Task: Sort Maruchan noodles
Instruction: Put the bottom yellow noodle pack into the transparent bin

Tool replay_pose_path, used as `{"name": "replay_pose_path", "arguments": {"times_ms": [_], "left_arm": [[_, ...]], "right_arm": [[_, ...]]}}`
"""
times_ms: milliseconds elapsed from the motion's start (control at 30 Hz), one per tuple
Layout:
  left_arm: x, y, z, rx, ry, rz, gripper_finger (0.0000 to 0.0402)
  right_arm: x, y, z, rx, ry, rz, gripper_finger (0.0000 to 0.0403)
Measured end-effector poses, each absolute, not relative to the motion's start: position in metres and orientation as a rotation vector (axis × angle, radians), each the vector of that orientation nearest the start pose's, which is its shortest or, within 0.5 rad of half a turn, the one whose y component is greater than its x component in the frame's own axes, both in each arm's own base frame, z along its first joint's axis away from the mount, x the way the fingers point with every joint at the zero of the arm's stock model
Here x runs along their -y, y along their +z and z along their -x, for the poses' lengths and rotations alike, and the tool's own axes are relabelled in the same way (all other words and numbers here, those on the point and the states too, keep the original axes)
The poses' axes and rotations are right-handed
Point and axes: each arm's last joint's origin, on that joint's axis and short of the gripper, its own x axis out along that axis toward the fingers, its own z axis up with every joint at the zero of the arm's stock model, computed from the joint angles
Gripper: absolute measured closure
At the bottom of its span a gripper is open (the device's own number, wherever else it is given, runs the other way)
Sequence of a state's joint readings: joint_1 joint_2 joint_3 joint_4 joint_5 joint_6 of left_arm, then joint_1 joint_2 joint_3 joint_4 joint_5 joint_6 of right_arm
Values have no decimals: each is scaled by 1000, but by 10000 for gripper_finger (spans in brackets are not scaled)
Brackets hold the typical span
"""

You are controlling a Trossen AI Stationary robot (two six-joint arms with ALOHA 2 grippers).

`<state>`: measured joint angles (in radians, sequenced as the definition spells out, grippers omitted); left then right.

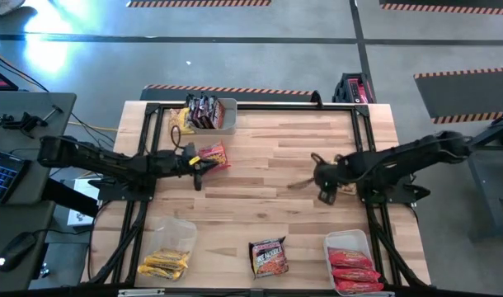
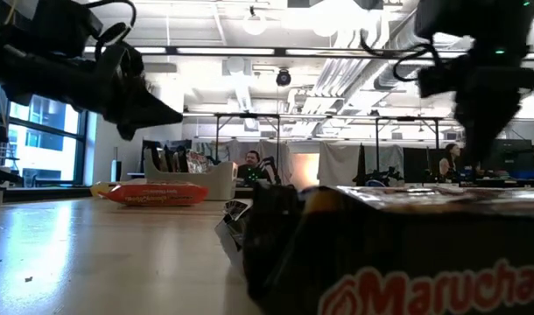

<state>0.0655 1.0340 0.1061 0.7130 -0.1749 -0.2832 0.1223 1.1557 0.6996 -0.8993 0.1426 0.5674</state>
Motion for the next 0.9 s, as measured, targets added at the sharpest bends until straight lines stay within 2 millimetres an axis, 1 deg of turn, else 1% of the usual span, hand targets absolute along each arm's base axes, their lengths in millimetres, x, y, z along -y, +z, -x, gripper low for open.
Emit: {"name": "replay_pose_path", "arguments": {"times_ms": [67,133,200,267,333,433,533,600,667,800,900], "left_arm": [[-17,151,-173,-160,268,242,401],[-19,151,-173,-157,266,220,401],[-20,151,-173,-159,267,209,401],[-22,152,-173,-158,255,202,401],[-23,152,-173,-154,237,196,401],[-23,152,-173,-155,225,197,401],[-23,152,-173,-156,224,198,401],[-23,152,-173,-155,224,198,401],[-23,152,-173,-155,224,198,401],[-23,153,-173,-153,223,198,401],[-24,156,-175,-145,223,198,401]], "right_arm": [[-31,192,-177,-1383,-419,-290,223],[-46,186,-177,-1430,-420,-252,208],[-58,178,-180,-1454,-414,-194,201],[-66,168,-181,-1483,-448,-126,199],[-69,158,-183,-1498,-513,-57,199],[-68,144,-186,-1523,-630,18,199],[-65,131,-188,-1584,-684,57,204],[-64,125,-190,-1610,-703,91,216],[-64,121,-191,-1622,-714,120,237],[-63,120,-191,-1610,-730,152,293],[-63,124,-194,-1607,-732,156,344]]}}
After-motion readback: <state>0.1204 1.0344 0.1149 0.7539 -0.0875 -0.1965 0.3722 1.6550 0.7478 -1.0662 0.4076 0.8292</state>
